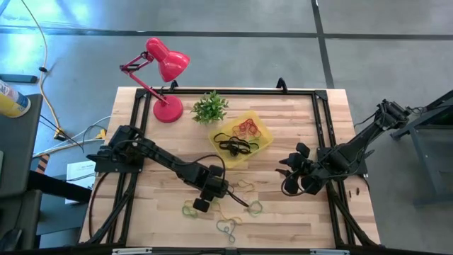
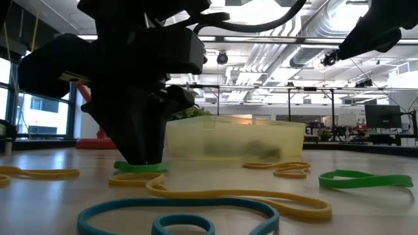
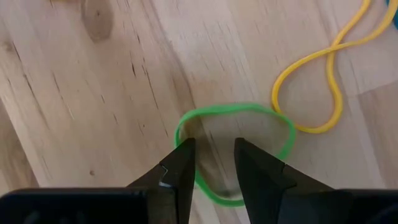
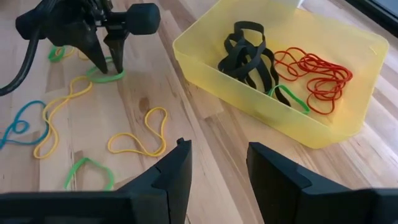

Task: Pick and place rubber bands into bin
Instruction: Put the green rubber band into the transparent yellow bin

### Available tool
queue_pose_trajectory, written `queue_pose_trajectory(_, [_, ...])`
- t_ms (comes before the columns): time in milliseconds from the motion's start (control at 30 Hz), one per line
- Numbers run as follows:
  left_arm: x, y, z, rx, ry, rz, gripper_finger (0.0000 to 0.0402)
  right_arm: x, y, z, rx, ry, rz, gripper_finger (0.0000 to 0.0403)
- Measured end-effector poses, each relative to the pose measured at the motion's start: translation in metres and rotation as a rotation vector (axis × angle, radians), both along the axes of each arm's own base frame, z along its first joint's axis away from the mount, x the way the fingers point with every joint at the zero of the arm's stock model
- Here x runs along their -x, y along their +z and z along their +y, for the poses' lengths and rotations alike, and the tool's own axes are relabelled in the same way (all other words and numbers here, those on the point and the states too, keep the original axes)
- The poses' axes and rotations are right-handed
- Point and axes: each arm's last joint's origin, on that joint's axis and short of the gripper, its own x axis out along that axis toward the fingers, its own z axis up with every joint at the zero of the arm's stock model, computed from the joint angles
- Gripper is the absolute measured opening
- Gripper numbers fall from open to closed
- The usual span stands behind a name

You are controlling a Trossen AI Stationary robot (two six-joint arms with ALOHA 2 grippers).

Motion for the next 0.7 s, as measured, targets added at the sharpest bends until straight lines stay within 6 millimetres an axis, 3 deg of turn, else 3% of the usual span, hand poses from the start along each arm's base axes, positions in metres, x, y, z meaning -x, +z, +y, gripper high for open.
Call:
queue_pose_trajectory(433, [-0.008,0.028,-0.001,-0.03,-0.041,-0.101,0.0102,0.0,0.001,-0.001,0.013,-0.016,-0.015,0.0144])
queue_pose_trajectory(533, [-0.006,0.026,0.0,-0.059,-0.065,-0.084,0.0102,0.0,0.001,-0.001,0.012,-0.017,-0.016,0.0144])
queue_pose_trajectory(700, [-0.008,0.007,0.0,-0.067,-0.089,-0.024,0.0102,0.0,0.001,0.0,0.003,-0.023,-0.02,0.0144])
